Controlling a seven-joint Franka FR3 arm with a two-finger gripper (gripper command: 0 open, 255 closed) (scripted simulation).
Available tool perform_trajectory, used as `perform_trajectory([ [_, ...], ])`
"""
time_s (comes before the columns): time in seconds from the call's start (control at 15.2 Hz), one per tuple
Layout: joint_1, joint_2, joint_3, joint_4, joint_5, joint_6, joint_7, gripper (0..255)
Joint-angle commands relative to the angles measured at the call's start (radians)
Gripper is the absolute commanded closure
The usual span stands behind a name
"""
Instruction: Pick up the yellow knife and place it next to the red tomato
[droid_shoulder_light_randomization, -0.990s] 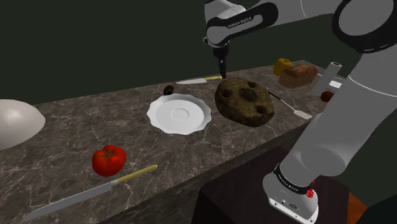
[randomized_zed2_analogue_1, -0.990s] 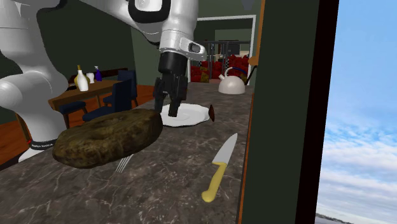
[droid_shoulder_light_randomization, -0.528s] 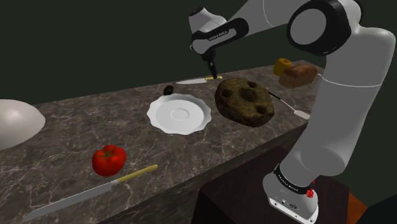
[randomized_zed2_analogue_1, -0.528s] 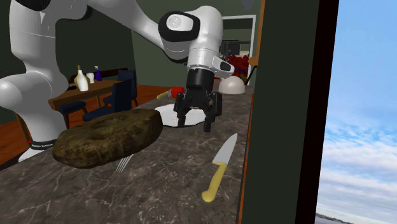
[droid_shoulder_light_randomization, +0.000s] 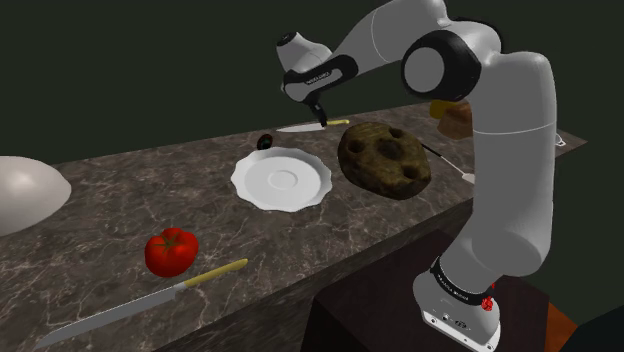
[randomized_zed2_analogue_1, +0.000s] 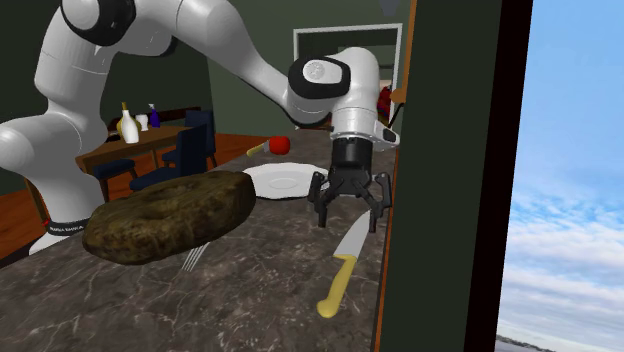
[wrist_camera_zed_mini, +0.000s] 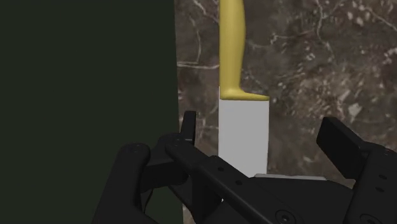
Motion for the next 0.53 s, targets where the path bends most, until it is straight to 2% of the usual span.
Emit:
perform_trajectory([
  [0.0,-0.006,0.017,-0.001,-0.003,-0.005,0.023,-0.003,0],
  [0.46,-0.022,0.039,-0.007,-0.023,-0.011,0.071,0.001,0],
])
